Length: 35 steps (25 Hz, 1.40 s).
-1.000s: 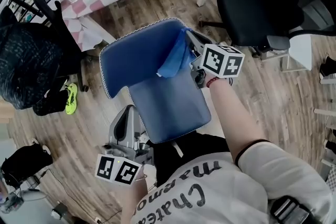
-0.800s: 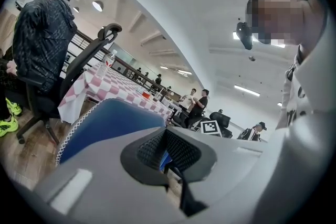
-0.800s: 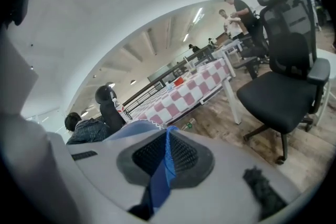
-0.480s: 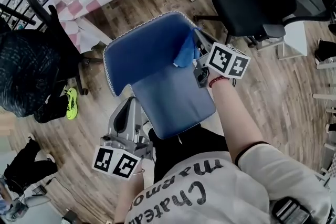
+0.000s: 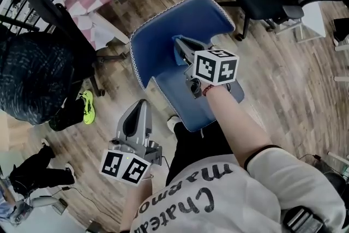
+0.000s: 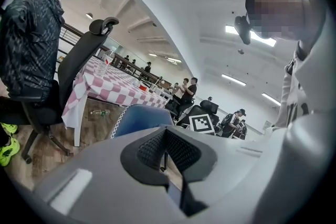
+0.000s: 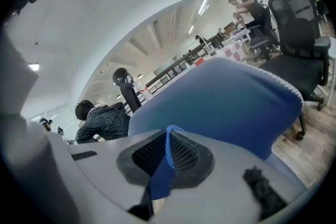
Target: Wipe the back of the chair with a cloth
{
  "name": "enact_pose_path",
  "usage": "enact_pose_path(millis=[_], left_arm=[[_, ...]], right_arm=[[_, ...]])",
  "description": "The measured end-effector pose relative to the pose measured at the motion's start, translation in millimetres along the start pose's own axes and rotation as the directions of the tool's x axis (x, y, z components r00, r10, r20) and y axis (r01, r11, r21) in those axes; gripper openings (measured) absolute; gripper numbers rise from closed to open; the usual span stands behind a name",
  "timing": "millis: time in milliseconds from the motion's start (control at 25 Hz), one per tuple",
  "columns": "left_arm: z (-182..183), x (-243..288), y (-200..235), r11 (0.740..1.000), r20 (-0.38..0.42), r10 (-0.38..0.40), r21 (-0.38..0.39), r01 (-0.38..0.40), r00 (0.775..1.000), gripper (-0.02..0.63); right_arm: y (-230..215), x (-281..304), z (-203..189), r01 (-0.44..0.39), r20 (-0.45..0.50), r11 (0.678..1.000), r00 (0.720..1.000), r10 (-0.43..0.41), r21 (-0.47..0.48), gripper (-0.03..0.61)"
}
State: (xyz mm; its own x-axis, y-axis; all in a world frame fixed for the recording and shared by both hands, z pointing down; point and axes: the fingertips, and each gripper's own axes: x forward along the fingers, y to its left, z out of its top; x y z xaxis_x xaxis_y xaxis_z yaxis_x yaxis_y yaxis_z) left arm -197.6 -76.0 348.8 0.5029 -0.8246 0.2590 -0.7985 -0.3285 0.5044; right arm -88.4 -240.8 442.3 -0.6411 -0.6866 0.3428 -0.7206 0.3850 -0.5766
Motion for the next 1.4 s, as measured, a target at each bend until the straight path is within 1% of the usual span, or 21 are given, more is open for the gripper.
enact_pose_path(millis=[200, 400, 600, 760, 960, 1160, 1280, 1400], left_arm=[[5.1, -12.9, 18.2, 0.999, -0.025, -0.046, 0.017, 0.047, 0.999, 0.005], [9.2, -17.1, 28.9, 0.995, -0.042, -0.095, 0.020, 0.096, 0.995, 0.005], [7.4, -17.1, 35.5, 0.991, -0.056, -0.131, 0.007, 0.132, 0.990, 0.005], [4.2, -14.3, 37.2, 0.988, -0.066, -0.152, 0.011, 0.153, 0.986, 0.005], [-1.9, -11.4, 42.8, 0.991, -0.067, -0.130, -0.016, 0.129, 0.989, 0.005], [-3.8, 0.4, 29.7, 0.994, -0.042, -0.109, -0.030, 0.108, 0.993, 0.004], [-5.2, 6.8, 24.0, 0.997, -0.027, -0.077, -0.035, 0.076, 0.997, 0.005], [-6.3, 14.0, 22.1, 0.998, -0.008, -0.026, -0.052, 0.026, 1.000, 0.005]], right_arm=[[39.0, 16.4, -21.7, -0.031, -0.017, 1.000, 0.999, 0.031, -0.006, 0.026], [67.0, 28.4, -38.1, -0.046, -0.045, 0.998, 0.998, 0.045, -0.031, 0.026], [89.3, 38.9, -53.7, -0.066, -0.086, 0.996, 0.994, 0.061, -0.057, 0.026], [96.6, 43.5, -59.7, -0.072, -0.098, 0.995, 0.993, 0.064, -0.071, 0.026], [97.6, 48.4, -64.1, -0.089, -0.122, 0.993, 0.989, 0.080, -0.076, 0.026], [91.8, 48.5, -67.6, -0.133, -0.175, 0.987, 0.978, 0.116, -0.087, 0.026], [83.1, 52.3, -62.6, -0.153, -0.197, 0.984, 0.971, 0.132, -0.096, 0.026], [75.7, 58.4, -56.7, -0.182, -0.224, 0.977, 0.962, 0.154, -0.109, 0.026]])
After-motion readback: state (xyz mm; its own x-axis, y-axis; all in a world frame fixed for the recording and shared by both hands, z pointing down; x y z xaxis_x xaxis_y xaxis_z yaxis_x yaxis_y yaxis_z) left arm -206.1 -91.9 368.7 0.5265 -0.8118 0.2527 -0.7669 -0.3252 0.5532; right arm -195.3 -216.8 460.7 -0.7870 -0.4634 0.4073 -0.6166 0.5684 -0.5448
